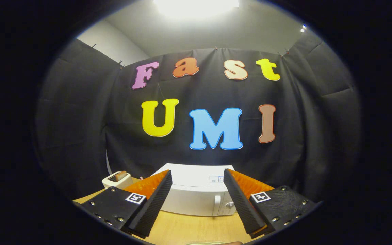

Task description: Open the microwave, put the food inside, and close the microwave door.

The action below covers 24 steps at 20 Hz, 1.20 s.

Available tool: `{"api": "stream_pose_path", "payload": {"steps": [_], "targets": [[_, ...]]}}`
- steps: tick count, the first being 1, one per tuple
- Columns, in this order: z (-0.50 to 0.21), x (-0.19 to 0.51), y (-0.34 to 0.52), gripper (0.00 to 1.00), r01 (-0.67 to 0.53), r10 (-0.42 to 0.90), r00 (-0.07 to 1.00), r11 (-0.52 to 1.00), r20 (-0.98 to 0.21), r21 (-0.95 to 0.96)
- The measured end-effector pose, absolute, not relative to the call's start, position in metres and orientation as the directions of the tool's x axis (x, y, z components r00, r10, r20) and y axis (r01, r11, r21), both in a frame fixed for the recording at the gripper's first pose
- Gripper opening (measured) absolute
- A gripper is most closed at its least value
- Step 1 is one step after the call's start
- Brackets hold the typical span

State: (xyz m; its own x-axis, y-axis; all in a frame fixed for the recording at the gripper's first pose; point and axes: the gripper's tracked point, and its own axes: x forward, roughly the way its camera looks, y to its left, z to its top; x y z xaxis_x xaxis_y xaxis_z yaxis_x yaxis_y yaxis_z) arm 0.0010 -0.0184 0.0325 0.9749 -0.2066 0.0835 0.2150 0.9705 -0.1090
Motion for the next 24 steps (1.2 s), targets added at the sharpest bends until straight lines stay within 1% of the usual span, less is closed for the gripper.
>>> {"api": "stream_pose_path", "payload": {"steps": [5, 11, 13, 18, 22, 24], "targets": [[0.038, 0.001, -0.028, 0.97, 0.244, -0.232, 0.967, 0.963, 0.110, -0.113], [0.015, -0.002, -0.023, 0.97, 0.203, -0.194, 0.977, 0.971, 0.086, -0.123], [-0.012, -0.010, -0.022, 0.97, 0.166, -0.161, 0.986, 0.976, 0.050, -0.141], [-0.102, -0.038, -0.013, 0.97, -0.019, 0.002, 0.994, 0.987, -0.105, -0.162], [-0.155, -0.056, -0.028, 0.95, -0.065, 0.027, 0.986, 0.972, -0.167, -0.224], [-0.185, -0.064, -0.033, 0.95, -0.092, 0.039, 0.976, 0.966, -0.216, -0.241]]}}
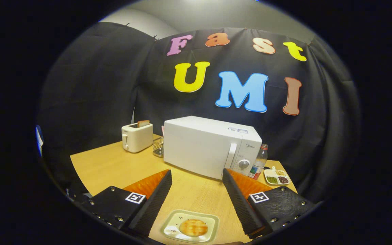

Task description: Open the microwave, put the food inside, and close the microwave door.

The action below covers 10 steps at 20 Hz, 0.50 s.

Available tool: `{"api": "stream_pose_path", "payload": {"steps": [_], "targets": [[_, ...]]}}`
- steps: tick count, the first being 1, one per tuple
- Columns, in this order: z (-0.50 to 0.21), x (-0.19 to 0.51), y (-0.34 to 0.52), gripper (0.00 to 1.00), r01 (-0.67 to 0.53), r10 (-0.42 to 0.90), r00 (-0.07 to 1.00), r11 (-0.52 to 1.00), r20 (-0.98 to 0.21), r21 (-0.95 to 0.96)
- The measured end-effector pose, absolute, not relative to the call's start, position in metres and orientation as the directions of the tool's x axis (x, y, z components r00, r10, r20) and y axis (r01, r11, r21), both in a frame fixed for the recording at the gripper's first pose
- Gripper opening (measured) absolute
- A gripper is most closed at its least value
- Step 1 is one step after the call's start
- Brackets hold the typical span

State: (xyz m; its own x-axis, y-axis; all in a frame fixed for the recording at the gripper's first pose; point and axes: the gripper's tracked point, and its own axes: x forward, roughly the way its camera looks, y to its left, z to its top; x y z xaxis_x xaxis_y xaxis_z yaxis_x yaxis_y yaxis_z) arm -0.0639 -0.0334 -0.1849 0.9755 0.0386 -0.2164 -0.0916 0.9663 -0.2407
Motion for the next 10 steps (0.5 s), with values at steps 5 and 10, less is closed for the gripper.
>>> {"api": "stream_pose_path", "payload": {"steps": [5, 10], "targets": [[-0.250, -0.077, -0.032, 0.96, -0.181, 0.136, 0.918, 0.979, -0.373, -0.089], [-0.293, -0.078, -0.054, 0.96, -0.145, 0.074, 0.887, 0.982, -0.456, -0.121]]}}
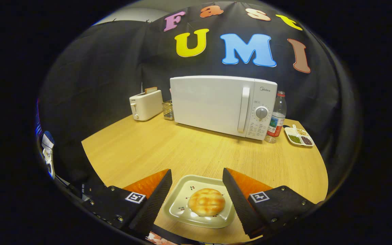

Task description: Open the microwave, put the food inside, and close the microwave door.

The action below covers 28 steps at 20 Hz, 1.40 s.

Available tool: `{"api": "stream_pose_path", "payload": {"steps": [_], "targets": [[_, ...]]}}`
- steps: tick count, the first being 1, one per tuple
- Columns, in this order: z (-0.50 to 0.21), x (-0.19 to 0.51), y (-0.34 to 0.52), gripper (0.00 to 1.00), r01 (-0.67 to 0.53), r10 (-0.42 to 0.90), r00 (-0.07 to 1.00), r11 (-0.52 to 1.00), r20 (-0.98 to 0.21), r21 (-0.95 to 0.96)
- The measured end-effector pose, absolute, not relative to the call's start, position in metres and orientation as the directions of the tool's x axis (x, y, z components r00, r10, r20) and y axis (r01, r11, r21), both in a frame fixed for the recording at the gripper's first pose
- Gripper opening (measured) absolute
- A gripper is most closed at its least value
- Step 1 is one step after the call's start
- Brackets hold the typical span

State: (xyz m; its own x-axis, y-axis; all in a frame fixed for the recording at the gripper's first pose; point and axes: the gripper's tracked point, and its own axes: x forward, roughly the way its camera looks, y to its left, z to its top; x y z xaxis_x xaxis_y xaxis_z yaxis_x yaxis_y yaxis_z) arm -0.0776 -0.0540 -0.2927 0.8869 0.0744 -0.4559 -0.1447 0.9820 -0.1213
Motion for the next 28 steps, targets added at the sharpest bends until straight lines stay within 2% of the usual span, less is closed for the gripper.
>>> {"api": "stream_pose_path", "payload": {"steps": [4, 6, 8, 9, 12, 14, 17, 19, 23, 24, 25, 28], "targets": [[-0.286, -0.070, -0.056, 0.96, -0.120, 0.066, 0.903, 0.988, -0.423, -0.101], [-0.248, -0.050, -0.056, 0.96, -0.084, 0.061, 0.941, 0.995, -0.332, -0.056], [-0.217, -0.011, -0.077, 0.95, 0.009, -0.025, 0.973, 0.997, -0.228, -0.074], [-0.222, 0.007, -0.091, 0.95, 0.059, -0.083, 0.967, 0.993, -0.241, -0.103], [-0.223, 0.052, -0.106, 0.95, 0.113, -0.142, 0.960, 0.985, -0.241, -0.130], [-0.233, 0.076, -0.110, 0.95, 0.113, -0.143, 0.955, 0.985, -0.259, -0.128], [-0.230, 0.109, -0.121, 0.94, 0.146, -0.171, 0.962, 0.981, -0.214, -0.125], [-0.228, 0.127, -0.123, 0.89, 0.159, -0.179, 0.964, 0.981, -0.197, -0.112], [-0.227, 0.155, -0.136, 0.89, 0.214, -0.235, 0.955, 0.969, -0.182, -0.126], [-0.225, 0.160, -0.137, 0.85, 0.219, -0.237, 0.955, 0.969, -0.178, -0.118], [-0.223, 0.165, -0.138, 0.76, 0.225, -0.242, 0.956, 0.968, -0.168, -0.113], [-0.223, 0.177, -0.145, 0.76, 0.250, -0.269, 0.950, 0.960, -0.159, -0.130]]}}
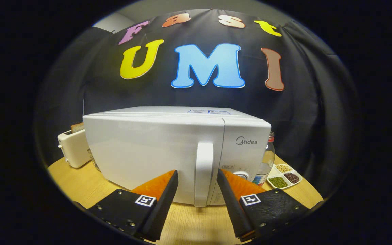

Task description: Open the microwave, put the food inside, and close the microwave door.

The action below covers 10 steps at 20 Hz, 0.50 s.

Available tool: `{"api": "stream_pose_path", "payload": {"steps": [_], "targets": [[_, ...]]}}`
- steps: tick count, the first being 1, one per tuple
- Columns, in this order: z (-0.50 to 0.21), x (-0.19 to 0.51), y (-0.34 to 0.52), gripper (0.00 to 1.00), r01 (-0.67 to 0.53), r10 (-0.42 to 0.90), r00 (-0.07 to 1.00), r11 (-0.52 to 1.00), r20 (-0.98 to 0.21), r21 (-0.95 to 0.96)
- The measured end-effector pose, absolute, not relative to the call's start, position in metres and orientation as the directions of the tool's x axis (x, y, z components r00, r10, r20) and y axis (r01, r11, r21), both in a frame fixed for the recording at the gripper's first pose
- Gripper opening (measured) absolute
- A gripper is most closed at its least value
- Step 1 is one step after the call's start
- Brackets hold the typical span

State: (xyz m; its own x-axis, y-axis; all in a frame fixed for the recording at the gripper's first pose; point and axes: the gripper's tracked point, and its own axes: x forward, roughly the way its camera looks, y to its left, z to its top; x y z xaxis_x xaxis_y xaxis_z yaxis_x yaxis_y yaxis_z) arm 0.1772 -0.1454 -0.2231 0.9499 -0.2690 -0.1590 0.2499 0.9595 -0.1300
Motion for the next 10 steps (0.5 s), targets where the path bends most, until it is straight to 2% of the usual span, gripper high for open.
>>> {"api": "stream_pose_path", "payload": {"steps": [2, 3, 4, 5, 7, 8, 9, 10], "targets": [[-0.225, 0.185, -0.158, 0.74, 0.305, -0.325, 0.932, 0.943, -0.158, -0.135], [-0.227, 0.188, -0.156, 0.44, 0.297, -0.312, 0.936, 0.948, -0.164, -0.110], [-0.228, 0.192, -0.154, 0.38, 0.287, -0.297, 0.940, 0.954, -0.165, -0.084], [-0.225, 0.182, -0.152, 0.38, 0.298, -0.306, 0.936, 0.952, -0.176, -0.074], [-0.228, 0.186, -0.151, 0.20, 0.317, -0.328, 0.928, 0.945, -0.178, -0.084], [-0.226, 0.184, -0.151, 0.19, 0.320, -0.334, 0.927, 0.942, -0.168, -0.102], [-0.228, 0.184, -0.152, 0.12, 0.318, -0.331, 0.929, 0.943, -0.165, -0.100], [-0.228, 0.185, -0.151, 0.12, 0.312, -0.323, 0.931, 0.946, -0.170, -0.087]]}}
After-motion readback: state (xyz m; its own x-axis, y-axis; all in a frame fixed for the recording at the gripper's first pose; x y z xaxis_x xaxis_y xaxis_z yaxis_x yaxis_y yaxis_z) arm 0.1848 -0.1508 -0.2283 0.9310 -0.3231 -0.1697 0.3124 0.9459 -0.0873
